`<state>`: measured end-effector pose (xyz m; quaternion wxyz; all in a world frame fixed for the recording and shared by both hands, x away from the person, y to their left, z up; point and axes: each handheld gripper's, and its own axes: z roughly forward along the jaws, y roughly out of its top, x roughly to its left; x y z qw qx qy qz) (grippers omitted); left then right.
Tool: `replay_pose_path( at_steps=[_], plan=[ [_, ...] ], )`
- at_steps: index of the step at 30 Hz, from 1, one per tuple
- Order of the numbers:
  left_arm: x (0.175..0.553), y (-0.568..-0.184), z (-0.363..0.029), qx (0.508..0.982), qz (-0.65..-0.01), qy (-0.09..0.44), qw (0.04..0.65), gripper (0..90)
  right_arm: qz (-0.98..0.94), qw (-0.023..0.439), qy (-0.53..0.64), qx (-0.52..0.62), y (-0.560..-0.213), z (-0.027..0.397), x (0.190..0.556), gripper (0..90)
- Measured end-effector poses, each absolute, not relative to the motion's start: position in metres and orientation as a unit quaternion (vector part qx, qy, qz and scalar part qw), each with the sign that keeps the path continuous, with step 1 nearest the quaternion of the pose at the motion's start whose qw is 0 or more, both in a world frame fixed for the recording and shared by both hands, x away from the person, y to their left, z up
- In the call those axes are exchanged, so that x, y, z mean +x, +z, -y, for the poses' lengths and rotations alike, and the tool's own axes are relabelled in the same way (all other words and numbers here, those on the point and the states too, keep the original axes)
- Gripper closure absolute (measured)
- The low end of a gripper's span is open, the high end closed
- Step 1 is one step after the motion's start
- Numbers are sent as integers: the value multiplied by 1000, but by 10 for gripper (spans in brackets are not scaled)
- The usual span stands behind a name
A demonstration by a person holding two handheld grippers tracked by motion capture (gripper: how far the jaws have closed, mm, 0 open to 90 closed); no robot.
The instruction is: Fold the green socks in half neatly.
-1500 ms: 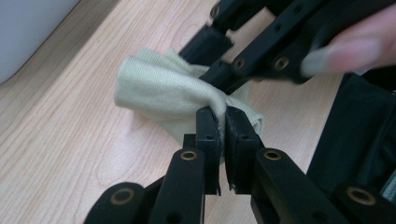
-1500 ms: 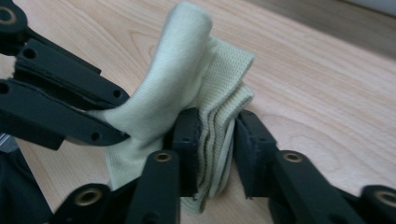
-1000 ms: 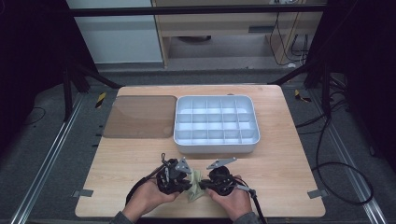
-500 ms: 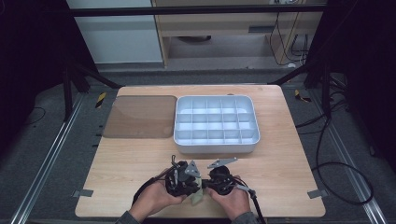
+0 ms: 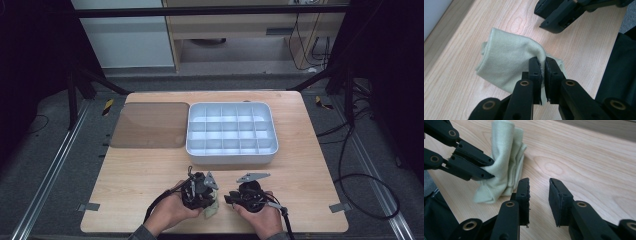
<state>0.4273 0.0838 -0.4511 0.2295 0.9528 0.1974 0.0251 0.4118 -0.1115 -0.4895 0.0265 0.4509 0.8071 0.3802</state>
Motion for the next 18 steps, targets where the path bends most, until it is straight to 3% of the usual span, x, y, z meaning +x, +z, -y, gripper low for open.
replay_pose_path(
  at_steps=[18],
  plan=[
    [433,-458,-77,951,-202,7,236,842,-798,36,386,461,-487,125,412,688]
  ],
)
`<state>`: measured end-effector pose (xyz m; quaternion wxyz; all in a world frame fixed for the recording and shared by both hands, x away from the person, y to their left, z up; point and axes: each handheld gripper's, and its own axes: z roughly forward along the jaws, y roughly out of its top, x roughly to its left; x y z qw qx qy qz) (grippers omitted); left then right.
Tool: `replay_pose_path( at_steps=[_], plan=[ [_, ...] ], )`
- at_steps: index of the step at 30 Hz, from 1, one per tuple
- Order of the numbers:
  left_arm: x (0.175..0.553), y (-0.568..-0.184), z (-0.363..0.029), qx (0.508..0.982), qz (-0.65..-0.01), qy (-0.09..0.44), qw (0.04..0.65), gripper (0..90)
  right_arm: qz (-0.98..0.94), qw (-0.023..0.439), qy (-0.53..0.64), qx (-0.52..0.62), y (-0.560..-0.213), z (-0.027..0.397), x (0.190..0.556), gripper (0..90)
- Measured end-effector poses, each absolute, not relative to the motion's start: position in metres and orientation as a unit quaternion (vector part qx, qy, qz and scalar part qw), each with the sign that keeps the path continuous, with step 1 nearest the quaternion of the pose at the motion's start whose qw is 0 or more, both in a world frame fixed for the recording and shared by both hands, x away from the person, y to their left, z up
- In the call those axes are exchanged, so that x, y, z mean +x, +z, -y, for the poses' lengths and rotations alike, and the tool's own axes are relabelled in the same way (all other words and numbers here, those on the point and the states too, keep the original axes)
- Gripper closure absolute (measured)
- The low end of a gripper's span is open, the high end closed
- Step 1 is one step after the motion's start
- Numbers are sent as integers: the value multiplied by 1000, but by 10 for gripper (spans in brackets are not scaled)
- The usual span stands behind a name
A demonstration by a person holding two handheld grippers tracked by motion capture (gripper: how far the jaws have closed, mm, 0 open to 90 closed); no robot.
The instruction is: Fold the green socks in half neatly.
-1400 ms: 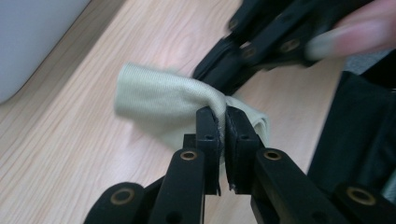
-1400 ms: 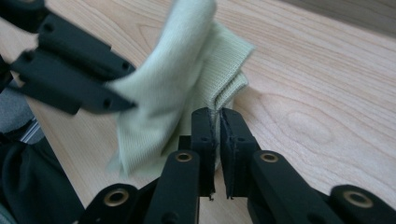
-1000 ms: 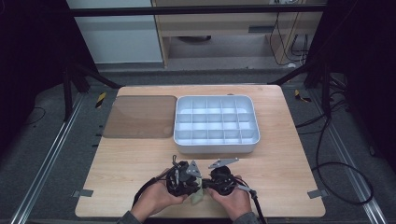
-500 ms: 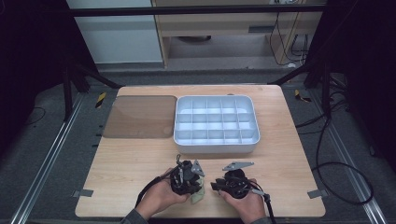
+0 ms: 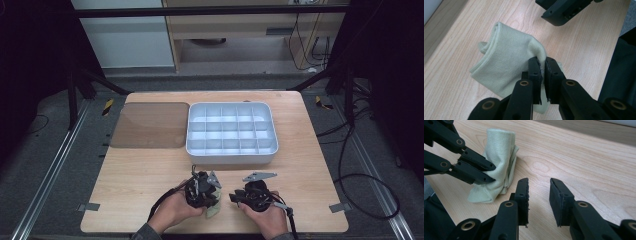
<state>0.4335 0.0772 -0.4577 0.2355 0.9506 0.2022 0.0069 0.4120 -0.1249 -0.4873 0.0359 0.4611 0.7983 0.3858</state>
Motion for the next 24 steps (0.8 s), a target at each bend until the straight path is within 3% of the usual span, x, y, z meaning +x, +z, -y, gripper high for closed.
replay_pose_path(
  at_steps=[24],
  plan=[
    [429,-460,-78,948,-202,20,246,837,-794,46,381,471,-484,131,415,609]
  ],
)
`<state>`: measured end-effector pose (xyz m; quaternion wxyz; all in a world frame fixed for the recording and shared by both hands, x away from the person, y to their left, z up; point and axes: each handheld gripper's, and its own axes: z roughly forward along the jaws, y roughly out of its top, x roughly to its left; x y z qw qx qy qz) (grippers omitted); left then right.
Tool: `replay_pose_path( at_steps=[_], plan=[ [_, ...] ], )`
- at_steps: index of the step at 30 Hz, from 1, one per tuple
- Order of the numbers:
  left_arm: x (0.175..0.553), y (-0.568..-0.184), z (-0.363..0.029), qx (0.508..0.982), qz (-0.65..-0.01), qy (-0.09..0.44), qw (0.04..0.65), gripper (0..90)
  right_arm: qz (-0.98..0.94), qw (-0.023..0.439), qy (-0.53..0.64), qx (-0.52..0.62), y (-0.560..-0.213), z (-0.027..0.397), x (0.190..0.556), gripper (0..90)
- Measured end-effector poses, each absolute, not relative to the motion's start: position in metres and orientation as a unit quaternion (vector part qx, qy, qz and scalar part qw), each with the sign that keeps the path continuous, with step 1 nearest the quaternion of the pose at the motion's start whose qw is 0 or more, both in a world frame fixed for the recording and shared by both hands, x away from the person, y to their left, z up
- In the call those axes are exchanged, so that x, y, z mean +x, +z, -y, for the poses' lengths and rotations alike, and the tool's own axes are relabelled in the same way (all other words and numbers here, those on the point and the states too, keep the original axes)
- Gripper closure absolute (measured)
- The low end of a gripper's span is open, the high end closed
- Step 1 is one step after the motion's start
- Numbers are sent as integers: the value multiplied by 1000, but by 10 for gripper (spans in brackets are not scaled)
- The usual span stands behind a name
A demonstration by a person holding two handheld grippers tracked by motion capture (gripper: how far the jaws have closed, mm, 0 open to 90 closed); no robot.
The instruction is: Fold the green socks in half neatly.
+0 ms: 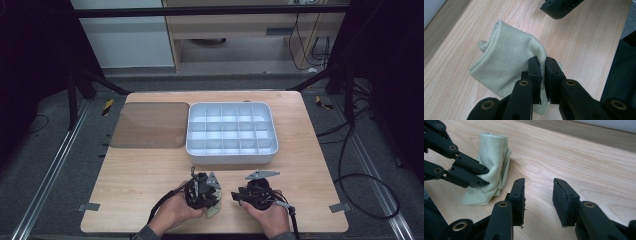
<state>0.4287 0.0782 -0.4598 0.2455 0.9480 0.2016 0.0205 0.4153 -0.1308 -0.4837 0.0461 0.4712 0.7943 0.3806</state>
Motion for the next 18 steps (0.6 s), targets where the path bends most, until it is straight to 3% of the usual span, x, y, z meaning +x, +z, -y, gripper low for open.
replay_pose_path(
  at_steps=[8,18],
  plan=[
    [426,-456,-81,946,-206,29,247,812,-795,52,377,472,-477,131,418,573],
    [420,-445,-87,935,-220,54,273,686,-797,56,374,472,-475,126,419,506]
  ],
)
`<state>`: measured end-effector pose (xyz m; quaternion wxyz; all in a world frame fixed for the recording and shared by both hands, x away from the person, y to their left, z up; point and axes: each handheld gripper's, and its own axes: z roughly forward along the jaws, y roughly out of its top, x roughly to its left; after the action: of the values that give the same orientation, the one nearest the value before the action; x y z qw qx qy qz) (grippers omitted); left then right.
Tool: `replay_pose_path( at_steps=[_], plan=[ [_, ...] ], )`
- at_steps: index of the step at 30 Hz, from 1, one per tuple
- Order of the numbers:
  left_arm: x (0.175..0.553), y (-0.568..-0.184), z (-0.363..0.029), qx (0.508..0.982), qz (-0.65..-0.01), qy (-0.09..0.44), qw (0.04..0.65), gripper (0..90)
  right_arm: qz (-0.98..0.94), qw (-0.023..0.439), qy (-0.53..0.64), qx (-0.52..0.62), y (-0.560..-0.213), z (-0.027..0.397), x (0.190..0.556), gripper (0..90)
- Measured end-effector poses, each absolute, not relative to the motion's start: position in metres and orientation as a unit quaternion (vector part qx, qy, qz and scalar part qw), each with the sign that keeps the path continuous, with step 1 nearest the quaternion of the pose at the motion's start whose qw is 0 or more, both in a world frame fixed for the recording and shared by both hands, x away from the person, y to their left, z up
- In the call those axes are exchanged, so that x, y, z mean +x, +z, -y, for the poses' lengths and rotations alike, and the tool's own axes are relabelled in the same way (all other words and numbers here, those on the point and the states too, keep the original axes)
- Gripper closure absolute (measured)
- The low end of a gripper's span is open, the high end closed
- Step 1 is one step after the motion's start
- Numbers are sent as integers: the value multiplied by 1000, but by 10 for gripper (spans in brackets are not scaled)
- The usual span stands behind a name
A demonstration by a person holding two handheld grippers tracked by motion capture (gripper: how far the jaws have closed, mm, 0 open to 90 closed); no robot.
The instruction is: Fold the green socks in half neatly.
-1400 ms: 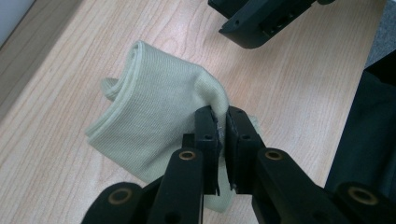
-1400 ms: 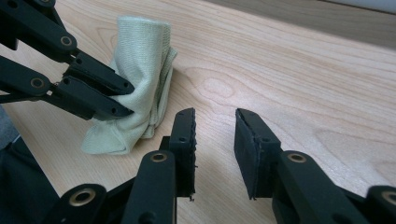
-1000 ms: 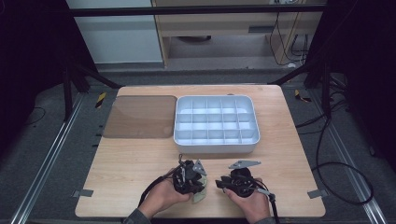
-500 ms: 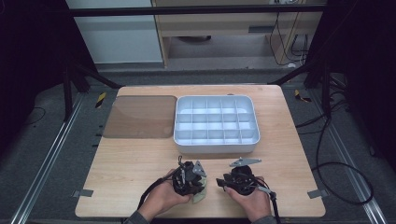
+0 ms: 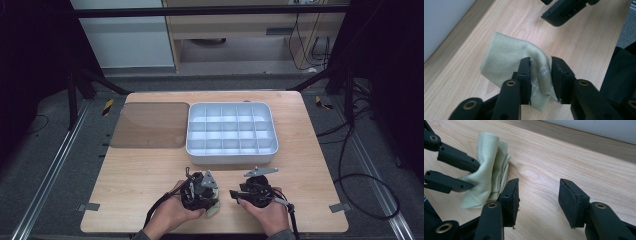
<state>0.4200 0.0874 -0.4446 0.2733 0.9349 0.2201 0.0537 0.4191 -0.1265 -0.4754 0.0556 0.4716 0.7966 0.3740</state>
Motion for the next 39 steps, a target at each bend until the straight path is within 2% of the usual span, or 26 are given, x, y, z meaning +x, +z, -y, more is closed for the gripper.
replay_pose_path(
  at_steps=[7,13,32,39],
  plan=[
    [420,-443,-91,931,-224,59,281,617,-797,58,373,471,-474,125,420,484],
    [421,-442,-95,930,-227,63,284,602,-797,57,373,472,-474,125,419,476],
    [418,-435,-103,924,-234,67,294,582,-796,55,373,473,-474,125,420,465],
    [427,-437,-105,913,-262,71,305,594,-796,53,373,474,-475,125,420,465]
  ],
)
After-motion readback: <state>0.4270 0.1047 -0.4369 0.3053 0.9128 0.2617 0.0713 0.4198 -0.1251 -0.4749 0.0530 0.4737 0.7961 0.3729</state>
